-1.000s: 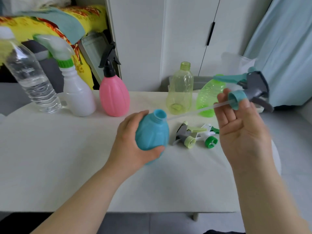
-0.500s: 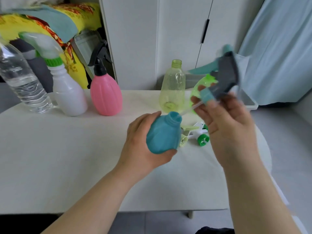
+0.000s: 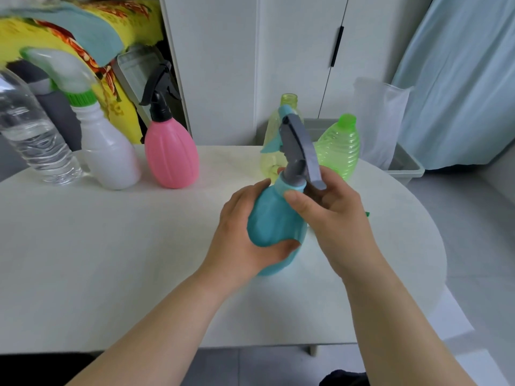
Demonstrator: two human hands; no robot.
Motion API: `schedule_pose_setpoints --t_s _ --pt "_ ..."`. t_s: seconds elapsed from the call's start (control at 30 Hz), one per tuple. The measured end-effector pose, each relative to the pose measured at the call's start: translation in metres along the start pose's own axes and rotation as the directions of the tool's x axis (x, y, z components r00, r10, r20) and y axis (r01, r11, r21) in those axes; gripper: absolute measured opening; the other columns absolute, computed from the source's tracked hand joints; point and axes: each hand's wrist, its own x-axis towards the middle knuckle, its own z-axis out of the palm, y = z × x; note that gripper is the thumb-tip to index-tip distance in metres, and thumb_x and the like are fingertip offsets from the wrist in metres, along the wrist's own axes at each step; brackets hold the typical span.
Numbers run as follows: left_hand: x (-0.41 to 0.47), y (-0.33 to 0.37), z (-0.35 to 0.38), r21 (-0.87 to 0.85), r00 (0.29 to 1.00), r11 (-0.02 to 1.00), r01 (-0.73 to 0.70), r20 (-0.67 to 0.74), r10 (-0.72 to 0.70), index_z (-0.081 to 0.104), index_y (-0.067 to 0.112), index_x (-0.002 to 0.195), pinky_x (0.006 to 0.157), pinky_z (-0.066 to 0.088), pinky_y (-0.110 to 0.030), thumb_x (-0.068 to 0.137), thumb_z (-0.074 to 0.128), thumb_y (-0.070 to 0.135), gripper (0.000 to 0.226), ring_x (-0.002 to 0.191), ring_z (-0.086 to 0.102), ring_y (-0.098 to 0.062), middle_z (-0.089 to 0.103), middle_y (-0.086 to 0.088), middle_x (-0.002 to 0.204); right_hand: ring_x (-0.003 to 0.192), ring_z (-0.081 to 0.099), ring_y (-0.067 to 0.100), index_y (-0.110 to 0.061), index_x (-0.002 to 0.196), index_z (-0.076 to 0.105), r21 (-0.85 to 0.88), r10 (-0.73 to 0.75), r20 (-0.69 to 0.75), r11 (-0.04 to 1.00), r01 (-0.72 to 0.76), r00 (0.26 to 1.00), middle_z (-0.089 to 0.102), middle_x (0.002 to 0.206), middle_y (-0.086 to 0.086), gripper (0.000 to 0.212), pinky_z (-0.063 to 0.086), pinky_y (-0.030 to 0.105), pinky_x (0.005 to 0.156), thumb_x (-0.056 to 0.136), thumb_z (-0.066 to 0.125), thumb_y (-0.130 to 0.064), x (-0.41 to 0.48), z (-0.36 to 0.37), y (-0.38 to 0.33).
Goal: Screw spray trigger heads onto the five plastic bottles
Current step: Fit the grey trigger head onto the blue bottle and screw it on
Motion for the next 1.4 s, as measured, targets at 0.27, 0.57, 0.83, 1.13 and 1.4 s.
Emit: schedule_pose_setpoints --t_s 0.27,0.57,0.83,1.13,1.4 --pt "0.002 -0.008 -0.006 -0.066 0.996 0.996 0.058 0.066 -0.053 0.030 0.076 0.093 0.075 0.040 0.000 0.048 0.073 0.035 0.075 0.100 0.044 0.022 0.049 0.045 0.103 0.088 0.057 -0.002 -0.036 0.089 0.046 -0.141 -0.021 -0.038 0.990 0.015 0.999 0.059 0.091 -0.012 0.036 0.048 0.018 0.082 0.074 0.068 -0.011 0.004 0.017 0.008" --pt "0.006 -0.014 -0.012 -0.089 0.988 0.991 0.104 0.124 -0.093 0.033 0.073 0.095 0.075 0.041 0.001 0.049 0.075 0.034 0.074 0.098 0.048 0.018 0.050 0.046 0.103 0.100 0.056 0.000 -0.026 0.106 0.053 -0.033 0.077 0.080 0.997 -0.075 0.994 0.061 0.103 -0.008 0.029 0.046 0.020 0.089 0.078 0.047 -0.024 -0.001 0.014 0.013" --pt "0.008 -0.016 -0.013 -0.139 0.987 0.984 0.109 0.133 -0.090 0.036 0.069 0.098 0.073 0.038 0.002 0.041 0.071 0.044 0.071 0.099 0.050 0.017 0.052 0.040 0.105 0.081 0.056 -0.017 -0.039 0.086 0.049 -0.078 0.043 -0.086 0.996 -0.049 0.995 0.058 0.089 -0.023 0.034 0.046 0.004 0.071 0.077 0.065 -0.011 -0.002 0.022 0.027" --pt "0.015 -0.023 -0.023 -0.171 0.968 0.976 0.134 0.232 -0.093 0.040 0.045 0.096 0.080 0.040 0.000 0.038 0.074 0.041 0.067 0.099 0.048 0.018 0.051 0.027 0.106 0.073 0.058 -0.007 -0.034 0.080 0.059 0.045 0.020 -0.008 0.999 -0.019 1.000 0.064 0.075 -0.018 0.016 0.047 0.009 0.068 0.082 0.055 -0.018 0.002 0.014 0.022" --pt "0.020 -0.021 -0.031 -0.130 0.941 0.981 0.144 0.326 -0.095 0.041 0.038 0.118 0.096 0.044 -0.029 0.044 0.073 0.042 0.081 0.113 0.052 -0.001 0.056 0.014 0.121 0.108 0.054 0.018 -0.031 0.117 0.043 -0.084 0.051 0.023 0.995 -0.049 0.998 0.058 0.111 0.004 0.047 0.044 0.035 0.098 0.076 0.064 -0.019 0.006 0.017 0.020"
